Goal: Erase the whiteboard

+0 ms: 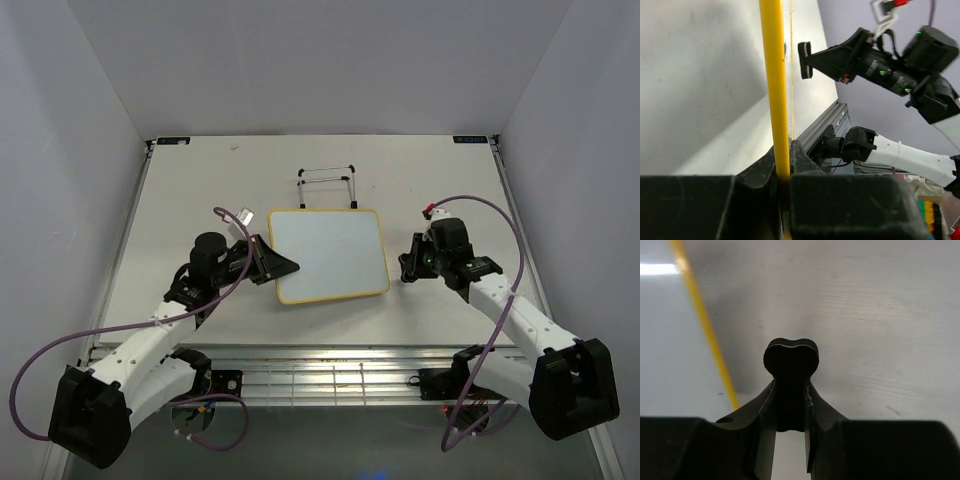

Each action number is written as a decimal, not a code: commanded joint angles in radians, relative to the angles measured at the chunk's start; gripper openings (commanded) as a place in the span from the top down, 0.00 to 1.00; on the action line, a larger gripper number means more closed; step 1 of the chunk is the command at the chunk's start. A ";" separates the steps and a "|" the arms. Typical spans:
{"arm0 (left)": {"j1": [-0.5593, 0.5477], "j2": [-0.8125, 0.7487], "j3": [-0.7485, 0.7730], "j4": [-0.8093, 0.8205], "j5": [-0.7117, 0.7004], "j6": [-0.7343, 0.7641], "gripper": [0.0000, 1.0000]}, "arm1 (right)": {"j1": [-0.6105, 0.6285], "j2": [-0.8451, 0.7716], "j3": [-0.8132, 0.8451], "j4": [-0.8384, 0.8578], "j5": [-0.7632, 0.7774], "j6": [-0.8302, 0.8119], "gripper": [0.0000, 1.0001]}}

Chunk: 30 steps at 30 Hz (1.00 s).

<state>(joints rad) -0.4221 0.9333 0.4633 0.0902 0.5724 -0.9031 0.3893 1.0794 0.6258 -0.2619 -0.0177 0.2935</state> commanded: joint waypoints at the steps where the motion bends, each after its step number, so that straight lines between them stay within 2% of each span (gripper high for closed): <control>1: -0.004 -0.048 0.113 0.129 0.050 0.050 1.00 | -0.110 -0.047 0.025 -0.089 0.139 -0.004 0.92; 5: -0.004 -0.030 0.193 0.184 0.050 0.127 1.00 | -0.170 -0.092 0.015 -0.106 0.226 0.006 0.92; 11: -0.004 0.067 0.308 0.308 0.024 0.275 1.00 | -0.181 0.048 0.031 -0.115 0.248 0.006 0.87; 18: -0.003 0.214 0.296 0.597 0.040 0.381 1.00 | -0.184 0.148 0.052 -0.105 0.200 -0.010 0.75; 19: -0.001 0.234 0.291 0.670 0.050 0.377 1.00 | -0.184 0.151 0.052 -0.103 0.199 -0.013 0.73; 21: 0.002 0.291 0.290 0.729 0.069 0.366 1.00 | -0.185 0.152 0.051 -0.106 0.194 -0.013 0.55; 23: 0.005 0.344 0.293 0.795 0.081 0.362 1.00 | -0.185 0.137 0.052 -0.108 0.179 -0.011 0.45; 30: 0.058 0.444 0.311 0.963 0.138 0.245 1.00 | -0.187 0.088 0.083 -0.137 0.191 -0.022 0.40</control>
<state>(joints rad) -0.3897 1.3899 0.7319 0.8154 0.6743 -0.5980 0.2089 1.1965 0.6468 -0.3847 0.1696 0.2817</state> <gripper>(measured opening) 0.156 0.593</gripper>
